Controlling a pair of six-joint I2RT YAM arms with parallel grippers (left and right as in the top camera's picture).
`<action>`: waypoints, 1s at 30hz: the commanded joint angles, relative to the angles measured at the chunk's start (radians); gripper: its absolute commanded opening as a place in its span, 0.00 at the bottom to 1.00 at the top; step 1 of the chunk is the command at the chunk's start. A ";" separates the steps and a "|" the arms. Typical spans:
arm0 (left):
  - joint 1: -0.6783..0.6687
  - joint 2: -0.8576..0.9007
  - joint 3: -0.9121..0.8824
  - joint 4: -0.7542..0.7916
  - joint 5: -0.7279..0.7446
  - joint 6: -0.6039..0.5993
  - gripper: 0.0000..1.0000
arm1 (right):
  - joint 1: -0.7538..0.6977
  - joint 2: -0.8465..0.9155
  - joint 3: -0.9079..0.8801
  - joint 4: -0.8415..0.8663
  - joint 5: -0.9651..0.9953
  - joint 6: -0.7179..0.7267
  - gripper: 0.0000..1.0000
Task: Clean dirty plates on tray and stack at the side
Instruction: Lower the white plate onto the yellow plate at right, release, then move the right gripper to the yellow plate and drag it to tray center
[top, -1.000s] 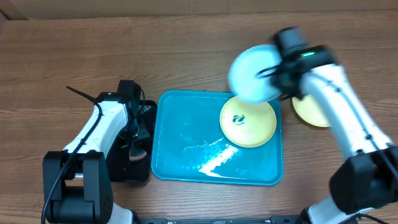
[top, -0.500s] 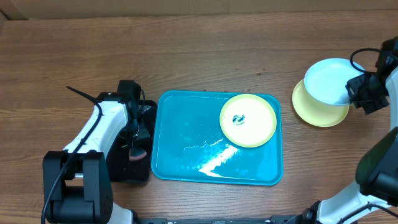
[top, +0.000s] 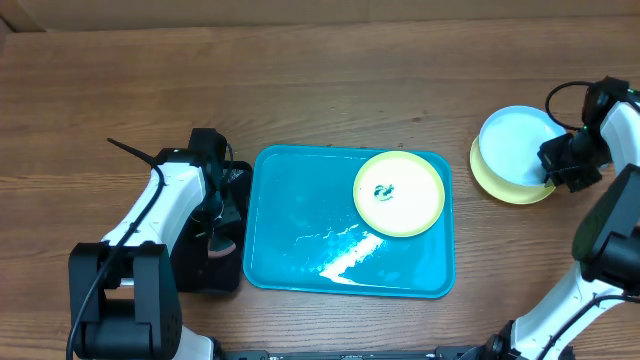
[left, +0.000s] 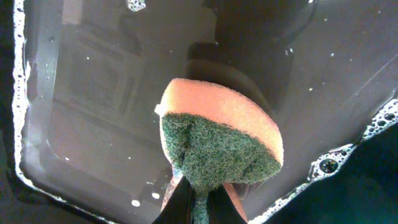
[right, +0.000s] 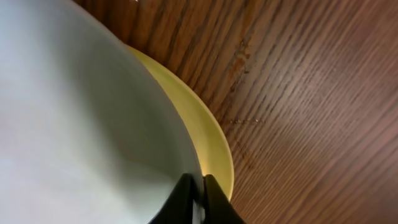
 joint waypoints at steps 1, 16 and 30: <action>0.005 0.005 -0.003 0.001 0.008 0.021 0.04 | 0.005 -0.001 -0.004 -0.010 0.020 -0.047 0.20; 0.005 0.005 -0.003 0.005 0.008 0.022 0.04 | 0.044 -0.294 -0.001 -0.075 0.018 -0.100 0.29; 0.005 0.005 -0.003 0.018 0.010 0.022 0.04 | 0.406 -0.414 -0.110 0.016 -0.138 -0.333 0.58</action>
